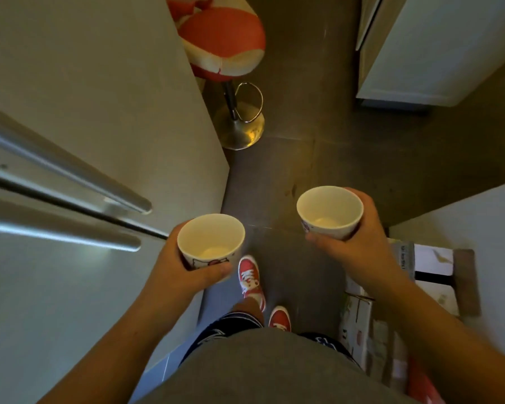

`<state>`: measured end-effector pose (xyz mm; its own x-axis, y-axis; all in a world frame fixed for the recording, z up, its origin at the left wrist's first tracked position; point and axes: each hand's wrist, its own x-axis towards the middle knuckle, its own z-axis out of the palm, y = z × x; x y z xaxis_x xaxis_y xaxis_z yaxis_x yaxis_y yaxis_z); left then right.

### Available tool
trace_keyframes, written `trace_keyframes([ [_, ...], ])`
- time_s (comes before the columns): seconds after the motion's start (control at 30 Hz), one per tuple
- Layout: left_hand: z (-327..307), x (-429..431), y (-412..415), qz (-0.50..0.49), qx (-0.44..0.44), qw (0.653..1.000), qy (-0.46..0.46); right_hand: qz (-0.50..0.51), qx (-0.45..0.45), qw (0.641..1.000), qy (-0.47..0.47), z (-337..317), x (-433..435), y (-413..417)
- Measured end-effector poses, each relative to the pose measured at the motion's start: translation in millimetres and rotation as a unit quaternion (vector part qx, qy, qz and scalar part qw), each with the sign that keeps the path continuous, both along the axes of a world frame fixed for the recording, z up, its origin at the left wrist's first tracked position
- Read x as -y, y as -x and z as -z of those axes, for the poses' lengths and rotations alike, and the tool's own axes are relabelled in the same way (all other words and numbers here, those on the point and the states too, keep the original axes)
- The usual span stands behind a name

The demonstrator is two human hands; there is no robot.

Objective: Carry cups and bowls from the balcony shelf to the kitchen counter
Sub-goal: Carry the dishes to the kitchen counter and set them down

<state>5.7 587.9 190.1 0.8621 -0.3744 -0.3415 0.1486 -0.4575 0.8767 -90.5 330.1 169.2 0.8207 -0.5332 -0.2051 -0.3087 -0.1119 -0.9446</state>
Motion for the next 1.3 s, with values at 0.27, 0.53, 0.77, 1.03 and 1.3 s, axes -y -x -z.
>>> trace_keyframes([
  [0.27,22,105,-130,0.019,-0.023,0.999,0.02,0.051,-0.005,0.998,0.026,11,89,-106],
  [0.53,33,246,-231,0.091,-0.064,0.992,0.062,0.164,-0.049,0.985,0.036,6,185,-129],
  [0.77,26,399,-285,0.234,-0.042,0.969,0.068,0.268,-0.07,0.96,0.05,15,257,-113],
  [1.03,22,570,-303,0.303,-0.046,0.949,0.075,0.305,-0.092,0.948,0.001,34,381,-109],
  [1.3,16,670,-339,0.31,-0.049,0.949,0.029,0.328,-0.042,0.944,0.007,34,522,-159],
])
